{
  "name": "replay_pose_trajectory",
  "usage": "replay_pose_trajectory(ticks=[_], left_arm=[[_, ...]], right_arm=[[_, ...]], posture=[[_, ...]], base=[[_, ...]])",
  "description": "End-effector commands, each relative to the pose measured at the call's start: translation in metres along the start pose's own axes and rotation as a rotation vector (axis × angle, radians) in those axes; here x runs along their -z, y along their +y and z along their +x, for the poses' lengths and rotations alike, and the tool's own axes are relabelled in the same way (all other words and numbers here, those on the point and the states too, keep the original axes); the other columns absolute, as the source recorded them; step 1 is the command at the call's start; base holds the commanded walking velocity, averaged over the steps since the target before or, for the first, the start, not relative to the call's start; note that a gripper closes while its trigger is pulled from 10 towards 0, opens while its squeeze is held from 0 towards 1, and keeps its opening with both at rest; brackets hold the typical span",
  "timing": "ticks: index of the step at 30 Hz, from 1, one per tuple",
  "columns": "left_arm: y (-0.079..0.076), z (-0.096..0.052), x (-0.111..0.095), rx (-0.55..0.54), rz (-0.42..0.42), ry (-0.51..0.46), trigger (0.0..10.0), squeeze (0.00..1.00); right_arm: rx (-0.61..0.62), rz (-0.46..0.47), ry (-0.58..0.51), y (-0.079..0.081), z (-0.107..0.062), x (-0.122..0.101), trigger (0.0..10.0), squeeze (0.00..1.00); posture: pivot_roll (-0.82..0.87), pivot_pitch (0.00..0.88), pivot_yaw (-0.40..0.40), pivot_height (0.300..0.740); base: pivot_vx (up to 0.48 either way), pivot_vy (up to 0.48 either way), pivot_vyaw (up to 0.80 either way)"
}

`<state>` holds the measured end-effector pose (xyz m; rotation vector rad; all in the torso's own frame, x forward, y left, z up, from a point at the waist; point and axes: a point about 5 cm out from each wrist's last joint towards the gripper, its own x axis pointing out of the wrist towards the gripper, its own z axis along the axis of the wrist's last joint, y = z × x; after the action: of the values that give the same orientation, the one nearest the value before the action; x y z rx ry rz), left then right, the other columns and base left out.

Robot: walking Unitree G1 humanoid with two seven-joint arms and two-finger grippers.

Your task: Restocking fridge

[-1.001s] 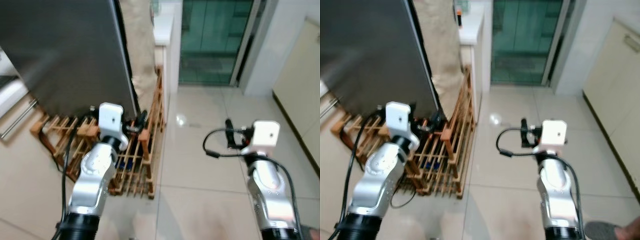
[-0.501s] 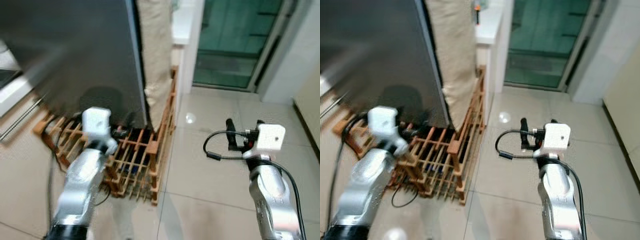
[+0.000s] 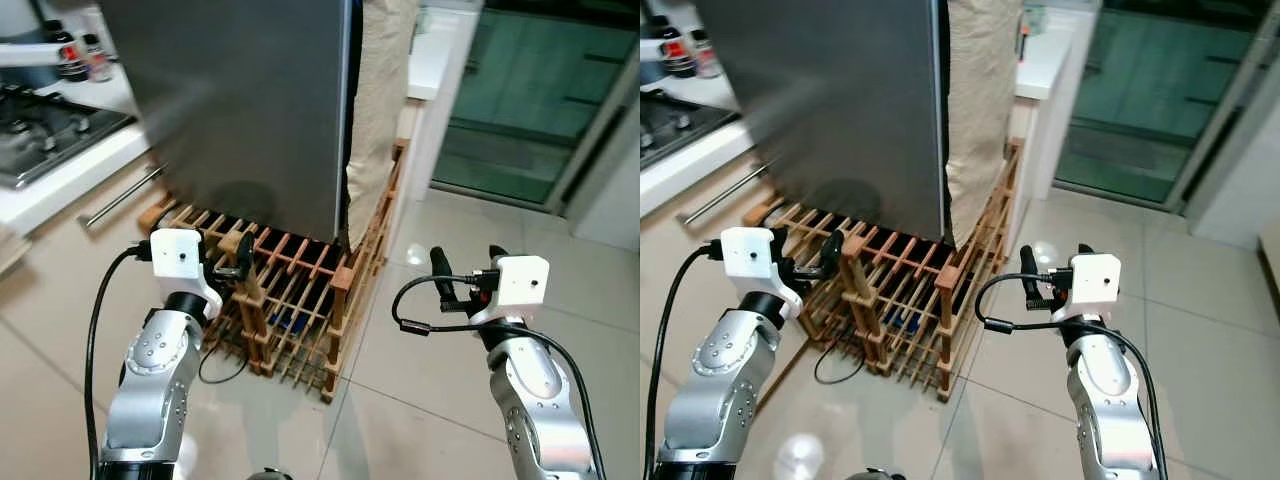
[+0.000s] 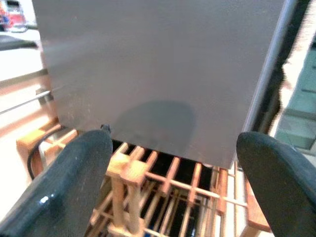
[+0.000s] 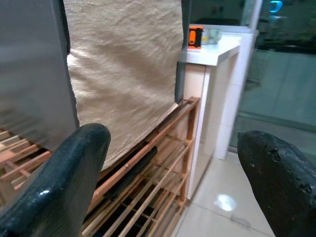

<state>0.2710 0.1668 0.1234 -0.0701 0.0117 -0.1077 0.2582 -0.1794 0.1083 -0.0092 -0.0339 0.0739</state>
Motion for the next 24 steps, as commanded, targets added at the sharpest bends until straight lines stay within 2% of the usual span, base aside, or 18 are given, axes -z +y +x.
replay_pose_trajectory(ticks=[1, 7, 9, 13, 18, 24], left_arm=[[-0.007, 0.004, -0.003, 0.022, 0.000, -0.005, 10.0, 0.00], [-0.009, 0.014, -0.005, 0.030, -0.017, -0.008, 10.0, 0.00], [-0.008, 0.018, -0.005, 0.031, 0.016, 0.000, 10.0, 0.00], [-0.009, 0.023, -0.009, 0.048, 0.015, -0.016, 10.0, 0.00], [-0.012, 0.026, -0.010, 0.065, 0.027, -0.022, 10.0, 0.00], [-0.011, 0.031, -0.013, 0.071, 0.035, -0.036, 10.0, 0.00]], right_arm=[[0.005, -0.004, 0.014, -0.002, 0.000, 0.002, 10.0, 0.00], [0.014, -0.017, 0.027, -0.002, 0.000, 0.004, 10.0, 0.00], [0.015, -0.015, 0.018, -0.002, 0.001, 0.003, 10.0, 0.00], [0.013, -0.031, 0.017, -0.001, 0.001, 0.003, 10.0, 0.00], [0.027, -0.027, 0.014, -0.002, 0.002, 0.004, 10.0, 0.00], [0.041, -0.027, -0.010, -0.004, 0.006, 0.000, 10.0, 0.00]], posture=[[-0.10, 0.016, 0.029, 0.740], [-0.10, 0.010, 0.036, 0.740], [-0.11, 0.006, 0.042, 0.740], [-0.11, 0.000, 0.050, 0.740], [-0.12, 0.000, 0.056, 0.740], [-0.11, 0.000, 0.057, 0.740]], base=[[0.000, -0.435, 0.64], [0.310, -0.356, 0.10], [0.000, 0.000, 0.00], [0.000, 0.000, 0.00], [0.000, 0.000, -0.74], [0.000, 0.000, 0.00]])
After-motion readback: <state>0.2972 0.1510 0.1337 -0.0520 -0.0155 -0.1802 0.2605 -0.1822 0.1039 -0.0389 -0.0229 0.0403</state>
